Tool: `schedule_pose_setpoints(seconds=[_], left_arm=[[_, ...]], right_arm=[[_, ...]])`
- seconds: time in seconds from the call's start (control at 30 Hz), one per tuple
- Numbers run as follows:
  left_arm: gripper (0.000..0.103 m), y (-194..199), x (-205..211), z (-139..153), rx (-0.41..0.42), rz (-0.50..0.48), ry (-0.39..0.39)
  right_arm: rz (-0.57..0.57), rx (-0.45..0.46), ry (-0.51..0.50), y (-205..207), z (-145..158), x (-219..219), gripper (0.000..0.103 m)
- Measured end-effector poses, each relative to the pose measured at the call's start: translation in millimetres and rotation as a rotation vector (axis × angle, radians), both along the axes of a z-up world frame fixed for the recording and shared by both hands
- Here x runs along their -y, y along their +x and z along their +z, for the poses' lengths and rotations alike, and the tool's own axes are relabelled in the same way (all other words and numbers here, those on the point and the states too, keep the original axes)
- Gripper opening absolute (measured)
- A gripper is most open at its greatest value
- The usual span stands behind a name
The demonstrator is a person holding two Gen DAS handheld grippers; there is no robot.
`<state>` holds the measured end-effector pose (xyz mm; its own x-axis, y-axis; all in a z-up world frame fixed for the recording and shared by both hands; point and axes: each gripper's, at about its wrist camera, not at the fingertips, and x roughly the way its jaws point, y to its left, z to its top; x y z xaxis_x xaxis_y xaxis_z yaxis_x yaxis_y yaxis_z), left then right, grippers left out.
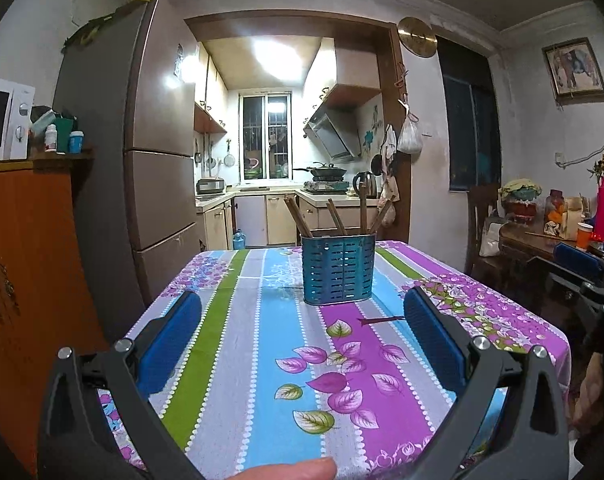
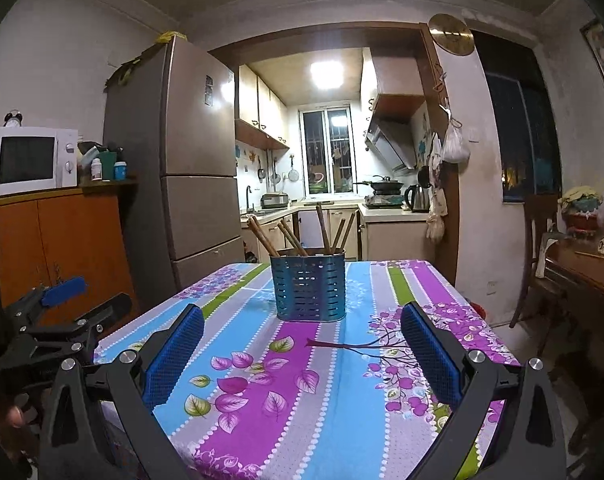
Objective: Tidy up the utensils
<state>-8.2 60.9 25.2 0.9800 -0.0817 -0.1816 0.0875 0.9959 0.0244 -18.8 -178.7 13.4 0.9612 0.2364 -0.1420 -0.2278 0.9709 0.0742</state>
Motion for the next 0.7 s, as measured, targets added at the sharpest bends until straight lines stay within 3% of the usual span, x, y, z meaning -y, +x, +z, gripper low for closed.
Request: schedule_pose_setpoints(seconds=[0.43,0.7], left_arm=[[0.098,-48.5,12.2,-17.4,0.12,0.002,0.012],[0.098,-70.6,19.9,-33.9,0.154,-0.006,0.04]], right_arm=[[-0.037,0.145,-0.005,-58.9,-23.7,5.4,0.098],[-0.048,0.173,0.01,-79.8,-38.9,8.6,0.098]])
